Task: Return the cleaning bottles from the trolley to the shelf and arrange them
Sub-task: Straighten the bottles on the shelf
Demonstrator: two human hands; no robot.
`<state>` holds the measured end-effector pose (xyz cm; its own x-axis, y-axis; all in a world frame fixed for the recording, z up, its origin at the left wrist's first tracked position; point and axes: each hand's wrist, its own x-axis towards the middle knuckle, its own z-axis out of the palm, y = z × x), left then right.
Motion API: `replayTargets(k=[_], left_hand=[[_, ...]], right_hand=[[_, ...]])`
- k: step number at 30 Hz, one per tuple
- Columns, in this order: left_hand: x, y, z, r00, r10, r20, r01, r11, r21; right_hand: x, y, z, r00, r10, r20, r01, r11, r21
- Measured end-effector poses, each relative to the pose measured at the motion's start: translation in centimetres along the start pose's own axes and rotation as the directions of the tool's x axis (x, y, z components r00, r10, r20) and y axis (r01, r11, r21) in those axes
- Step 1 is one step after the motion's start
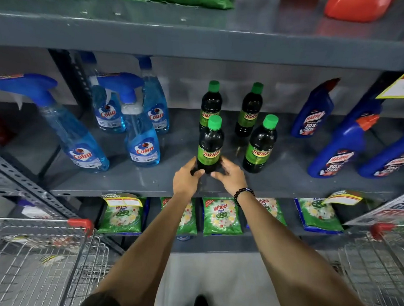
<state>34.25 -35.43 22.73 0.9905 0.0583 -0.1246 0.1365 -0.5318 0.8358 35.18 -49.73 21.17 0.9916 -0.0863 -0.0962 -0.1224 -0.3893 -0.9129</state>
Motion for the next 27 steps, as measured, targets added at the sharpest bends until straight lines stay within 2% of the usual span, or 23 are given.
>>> replayTargets(k=[4,10,20,27], left_hand=[[0.26,0.19,0.28,0.998,-0.009,-0.054,0.011,0.999,0.031],[0.42,0.32,0.35,0.998,-0.008,-0.067,0.013,0.997,0.079],[0.5,0.54,0.33,1.0,0.017,0.009,-0.018,0.984,0.176],[0.32,0.52,0.08,0.998,0.02,0.062,-0.03,0.985,0.169]], right_hand=[[0.07,-0.19,0.16,0.999,-0.021,-0.04,0.021,1.0,0.002],[-0.04,-0.26,-0.07,0.998,-0.024,-0.058,0.026,0.999,0.035],[-0.15,-0.55,-0.41,0.995,-0.006,-0.097,0.013,0.998,0.069],[-0.21,-0.23,-0.36,0.995,0.002,-0.105,0.005,0.998,0.061]])
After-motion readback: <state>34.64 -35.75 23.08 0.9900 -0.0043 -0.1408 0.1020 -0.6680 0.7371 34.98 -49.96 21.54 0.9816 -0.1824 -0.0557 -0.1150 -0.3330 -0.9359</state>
